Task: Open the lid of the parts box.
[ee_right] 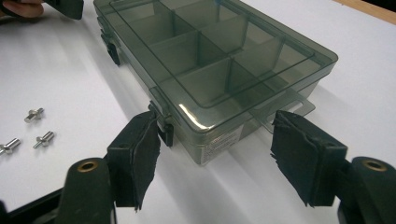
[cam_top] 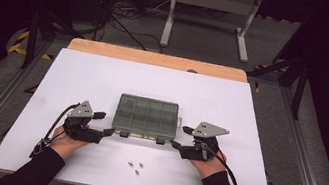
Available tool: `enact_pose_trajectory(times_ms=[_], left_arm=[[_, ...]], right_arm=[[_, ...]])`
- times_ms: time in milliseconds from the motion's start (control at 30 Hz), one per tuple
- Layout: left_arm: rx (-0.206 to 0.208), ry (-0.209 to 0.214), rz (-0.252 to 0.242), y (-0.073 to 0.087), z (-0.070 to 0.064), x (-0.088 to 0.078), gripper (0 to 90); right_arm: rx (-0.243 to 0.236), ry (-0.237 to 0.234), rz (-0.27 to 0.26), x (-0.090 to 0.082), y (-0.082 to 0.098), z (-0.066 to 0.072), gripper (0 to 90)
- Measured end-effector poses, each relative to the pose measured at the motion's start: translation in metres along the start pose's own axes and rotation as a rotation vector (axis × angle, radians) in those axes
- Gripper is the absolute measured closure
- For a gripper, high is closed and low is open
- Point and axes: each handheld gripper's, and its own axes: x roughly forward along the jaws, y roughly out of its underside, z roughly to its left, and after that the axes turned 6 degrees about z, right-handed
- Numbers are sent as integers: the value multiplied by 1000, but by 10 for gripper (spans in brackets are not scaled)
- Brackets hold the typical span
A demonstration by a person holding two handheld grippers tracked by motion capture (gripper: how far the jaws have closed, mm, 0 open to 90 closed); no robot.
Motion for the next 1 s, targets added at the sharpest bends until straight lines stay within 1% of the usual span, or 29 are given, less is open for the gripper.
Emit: enact_pose_trajectory(times_ms=[100, 133, 233, 400, 433, 467, 500, 600, 633, 667, 833, 1000], left_arm=[[-3, 10, 15, 1, 0, 2, 289], [5, 12, 23, 1, 0, 3, 303], [4, 7, 34, 1, 0, 5, 319], [0, 3, 52, 1, 1, 6, 426], [-14, 7, 59, 2, 0, 7, 440], [-9, 10, 60, 2, 0, 7, 460], [5, 10, 58, 1, 1, 7, 473], [10, 21, 60, 1, -1, 7, 519], [19, 21, 59, 1, -1, 7, 530], [19, 21, 59, 1, -1, 7, 546], [39, 27, 59, 1, -3, 6, 586], [53, 36, 62, 0, -4, 7, 647]], right_arm=[[0, -3, 6, 1, 0, 0, 339], [-1, -2, 17, 3, 1, 0, 351], [-1, 7, 36, 5, 1, 1, 378], [3, -5, 63, 9, 2, 0, 443], [3, -6, 64, 9, 2, 0, 454], [1, -5, 67, 9, 2, 1, 468], [0, -5, 69, 9, 2, 1, 480], [-2, -4, 78, 10, 3, 1, 519], [-3, -6, 80, 10, 3, 1, 528], [-3, -6, 80, 10, 3, 1, 528], [-15, -8, 83, 11, 2, 2, 596], [-13, -10, 82, 10, 2, 2, 618]])
